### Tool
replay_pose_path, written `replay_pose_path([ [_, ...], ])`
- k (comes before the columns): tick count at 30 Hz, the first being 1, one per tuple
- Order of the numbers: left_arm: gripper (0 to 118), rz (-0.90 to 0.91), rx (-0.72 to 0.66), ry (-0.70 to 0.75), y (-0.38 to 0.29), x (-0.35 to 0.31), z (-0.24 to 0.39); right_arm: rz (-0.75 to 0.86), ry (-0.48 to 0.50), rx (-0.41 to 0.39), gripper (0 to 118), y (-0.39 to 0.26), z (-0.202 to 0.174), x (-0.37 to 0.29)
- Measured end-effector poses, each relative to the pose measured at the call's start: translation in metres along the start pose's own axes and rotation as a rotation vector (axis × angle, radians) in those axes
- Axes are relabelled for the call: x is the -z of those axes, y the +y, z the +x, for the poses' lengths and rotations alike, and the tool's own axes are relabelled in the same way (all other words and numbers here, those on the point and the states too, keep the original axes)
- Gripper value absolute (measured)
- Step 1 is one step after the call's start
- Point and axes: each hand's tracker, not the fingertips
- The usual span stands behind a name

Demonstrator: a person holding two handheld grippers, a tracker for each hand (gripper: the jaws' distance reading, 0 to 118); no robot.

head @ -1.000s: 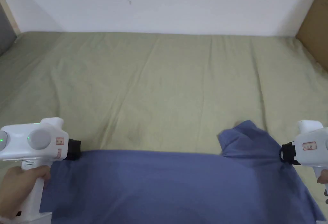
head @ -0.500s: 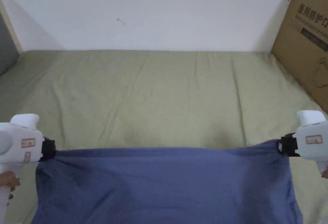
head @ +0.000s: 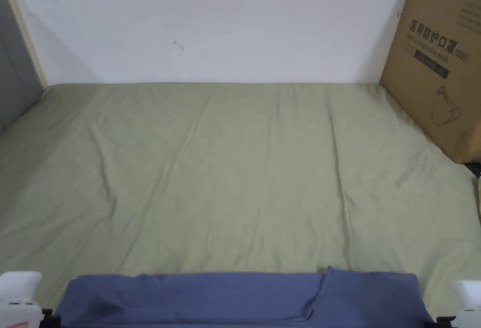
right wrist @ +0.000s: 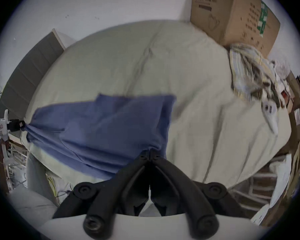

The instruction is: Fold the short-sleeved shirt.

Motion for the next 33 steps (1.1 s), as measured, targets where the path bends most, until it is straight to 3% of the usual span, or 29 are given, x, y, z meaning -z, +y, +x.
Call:
replay_pose_path([
  [3, 3, -0.043, -0.017, 0.020, -0.019, 0.014, -0.003, -0.029, 0.013, 0.034, 0, -0.017, 0.006, 0.015],
  [8, 7, -0.024, -0.036, 0.038, -0.024, 0.022, -0.001, -0.008, -0.005, 0.022, 1, -0.022, 0.004, 0.019],
  [10, 35, -0.016, -0.031, 0.051, -0.023, 0.021, 0.001, -0.002, -0.013, 0.015, 16, -0.020, 0.003, 0.018],
  [11, 57, -0.019, -0.022, 0.060, -0.022, 0.020, 0.001, 0.007, -0.022, 0.014, 27, -0.020, 0.002, 0.015],
  [12, 90, -0.024, -0.015, 0.077, -0.021, 0.019, -0.001, 0.014, -0.028, 0.012, 43, -0.021, -0.002, 0.010],
  [13, 102, -0.024, -0.017, 0.080, -0.021, 0.016, -0.003, 0.024, -0.039, 0.008, 51, -0.020, -0.004, 0.005],
  [18, 100, 0.087, -0.099, 0.054, -0.013, -0.018, -0.002, 0.202, -0.047, 0.000, 52, -0.004, -0.027, -0.027],
  [22, 95, 0.174, -0.118, 0.028, 0.003, -0.048, 0.006, 0.394, 0.017, 0.007, 49, 0.023, -0.062, -0.048],
  [23, 81, 0.189, -0.123, 0.013, 0.005, -0.054, 0.008, 0.431, 0.024, -0.012, 40, 0.027, -0.072, -0.051],
  [24, 46, 0.226, -0.126, -0.024, 0.006, -0.060, 0.010, 0.490, 0.009, -0.035, 19, 0.031, -0.088, -0.056],
  [25, 19, 0.242, -0.128, -0.042, 0.008, -0.065, 0.012, 0.546, -0.011, -0.062, 6, 0.035, -0.104, -0.059],
  [26, 3, 0.237, -0.133, -0.037, 0.008, -0.067, 0.015, 0.578, -0.040, -0.087, 2, 0.037, -0.116, -0.060],
  [31, 0, 0.269, -0.207, -0.129, 0.005, -0.074, 0.018, 0.817, -0.063, -0.129, 1, 0.043, -0.181, -0.061],
  [33, 0, 0.265, -0.232, -0.175, 0.005, -0.078, 0.014, 0.901, -0.113, -0.165, 1, 0.043, -0.202, -0.063],
])
